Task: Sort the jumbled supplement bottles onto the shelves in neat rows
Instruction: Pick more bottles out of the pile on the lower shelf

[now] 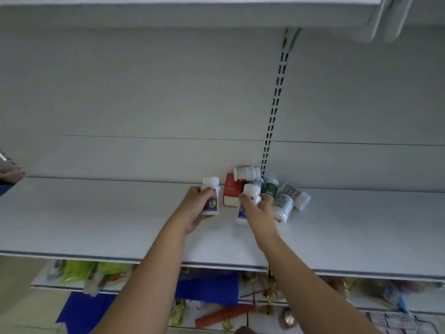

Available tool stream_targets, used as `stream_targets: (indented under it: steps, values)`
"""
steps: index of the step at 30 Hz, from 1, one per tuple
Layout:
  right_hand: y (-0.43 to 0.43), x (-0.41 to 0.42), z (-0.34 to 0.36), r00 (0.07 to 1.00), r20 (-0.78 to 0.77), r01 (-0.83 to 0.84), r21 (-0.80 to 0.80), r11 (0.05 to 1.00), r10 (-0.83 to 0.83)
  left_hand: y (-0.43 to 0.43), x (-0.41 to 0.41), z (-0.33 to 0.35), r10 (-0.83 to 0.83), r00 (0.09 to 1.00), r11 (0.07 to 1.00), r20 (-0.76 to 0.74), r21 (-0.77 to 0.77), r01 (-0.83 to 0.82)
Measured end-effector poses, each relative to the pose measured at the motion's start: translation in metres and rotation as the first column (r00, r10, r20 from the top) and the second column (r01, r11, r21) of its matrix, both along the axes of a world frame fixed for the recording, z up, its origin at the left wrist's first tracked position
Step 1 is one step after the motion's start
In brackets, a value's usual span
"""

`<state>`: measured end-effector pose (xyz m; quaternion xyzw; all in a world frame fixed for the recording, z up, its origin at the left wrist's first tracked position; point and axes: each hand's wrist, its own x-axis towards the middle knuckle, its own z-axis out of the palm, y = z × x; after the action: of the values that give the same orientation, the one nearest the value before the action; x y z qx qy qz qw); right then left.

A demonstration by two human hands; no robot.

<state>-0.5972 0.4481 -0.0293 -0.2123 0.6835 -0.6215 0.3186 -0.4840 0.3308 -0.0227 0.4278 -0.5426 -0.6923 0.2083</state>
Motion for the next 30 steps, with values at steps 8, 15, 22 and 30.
stream_targets:
  steps: [8,15,22,30]
  values:
    - [0.077,0.042,0.111,0.997,-0.001,-0.075,-0.166,0.983,0.076,0.081,0.048,0.117,-0.046,0.987,0.977,-0.155,-0.214,0.012]
    - [0.145,0.054,0.194,0.992,-0.093,-0.106,-0.326,0.939,0.079,0.149,0.059,0.199,-0.152,0.971,0.901,-0.182,-0.429,0.061]
    - [0.183,0.020,0.261,0.973,-0.225,-0.151,-0.449,0.881,0.052,0.182,0.048,0.277,-0.228,0.950,0.815,-0.215,-0.576,0.065]
    - [0.190,-0.066,0.345,0.893,-0.450,-0.221,-0.448,0.866,-0.005,0.182,-0.027,0.369,-0.331,0.929,0.624,-0.166,-0.777,0.083]
